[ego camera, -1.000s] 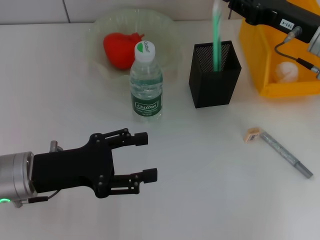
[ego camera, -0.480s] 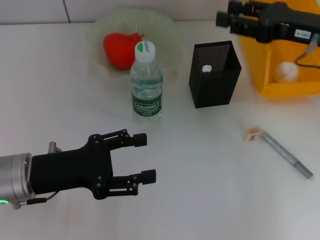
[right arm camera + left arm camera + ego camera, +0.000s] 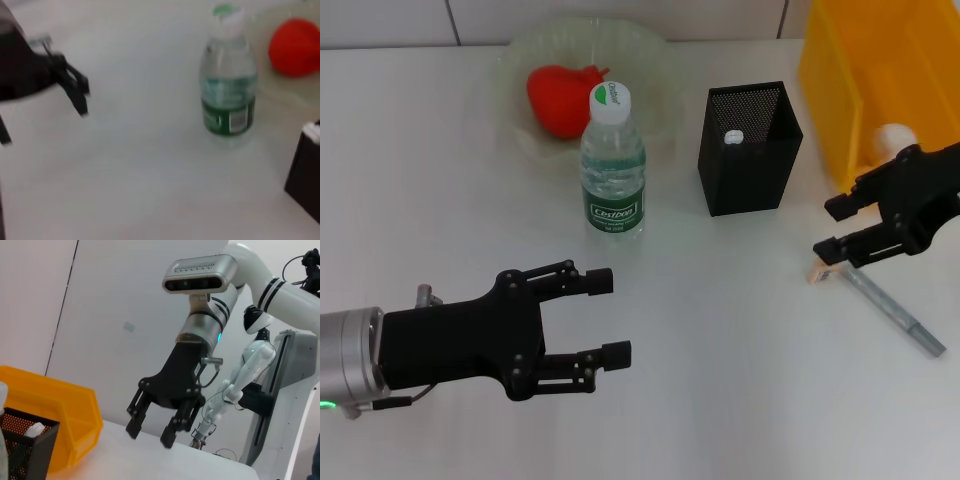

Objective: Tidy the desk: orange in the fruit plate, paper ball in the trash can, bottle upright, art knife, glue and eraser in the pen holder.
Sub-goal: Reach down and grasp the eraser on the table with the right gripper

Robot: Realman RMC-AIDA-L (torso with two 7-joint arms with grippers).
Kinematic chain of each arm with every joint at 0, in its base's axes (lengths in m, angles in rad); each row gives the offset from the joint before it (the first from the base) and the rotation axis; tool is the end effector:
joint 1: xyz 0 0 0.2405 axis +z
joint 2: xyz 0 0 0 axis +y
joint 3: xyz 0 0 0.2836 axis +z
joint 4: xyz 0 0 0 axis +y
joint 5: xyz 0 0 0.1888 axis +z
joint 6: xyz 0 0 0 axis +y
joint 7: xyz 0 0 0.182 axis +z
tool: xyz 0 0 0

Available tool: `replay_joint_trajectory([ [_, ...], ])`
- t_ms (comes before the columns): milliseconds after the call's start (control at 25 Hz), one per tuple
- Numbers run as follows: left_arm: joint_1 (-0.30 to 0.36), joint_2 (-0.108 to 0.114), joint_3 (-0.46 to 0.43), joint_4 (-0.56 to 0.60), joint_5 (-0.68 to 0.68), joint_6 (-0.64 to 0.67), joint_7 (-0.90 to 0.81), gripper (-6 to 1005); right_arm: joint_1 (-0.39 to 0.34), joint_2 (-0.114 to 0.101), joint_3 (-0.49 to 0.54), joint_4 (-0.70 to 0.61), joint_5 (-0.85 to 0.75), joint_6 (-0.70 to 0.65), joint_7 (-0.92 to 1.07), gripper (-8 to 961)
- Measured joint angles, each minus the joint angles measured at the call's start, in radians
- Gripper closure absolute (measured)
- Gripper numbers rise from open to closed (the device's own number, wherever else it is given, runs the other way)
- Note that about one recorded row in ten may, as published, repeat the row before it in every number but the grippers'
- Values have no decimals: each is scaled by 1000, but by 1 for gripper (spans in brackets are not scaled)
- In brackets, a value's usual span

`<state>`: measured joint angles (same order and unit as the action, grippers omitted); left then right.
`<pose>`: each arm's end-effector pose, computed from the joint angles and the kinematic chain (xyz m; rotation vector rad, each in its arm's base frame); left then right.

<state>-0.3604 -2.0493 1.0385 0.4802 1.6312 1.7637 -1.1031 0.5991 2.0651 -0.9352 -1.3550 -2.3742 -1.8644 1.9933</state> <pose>-0.2498 0.2475 -0.0639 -2.8480 -0.4701 -1.0948 0.2143 0.3367 0.0038 -2.9288 0.5920 -0.1190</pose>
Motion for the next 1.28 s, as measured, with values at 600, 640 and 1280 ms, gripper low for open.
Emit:
replay_joint_trajectory([
  [600, -13, -8, 0, 0, 3, -7, 1, 187, 113, 16, -418, 94, -306, 206, 73, 377],
  [640, -13, -9, 0, 0, 1, -8, 1, 187, 126, 16, -440, 127, -318, 229, 73, 377],
  [1280, -19, -12, 0, 0, -2, -11, 2, 187, 172, 18, -527, 269, -324, 336, 76, 615],
])
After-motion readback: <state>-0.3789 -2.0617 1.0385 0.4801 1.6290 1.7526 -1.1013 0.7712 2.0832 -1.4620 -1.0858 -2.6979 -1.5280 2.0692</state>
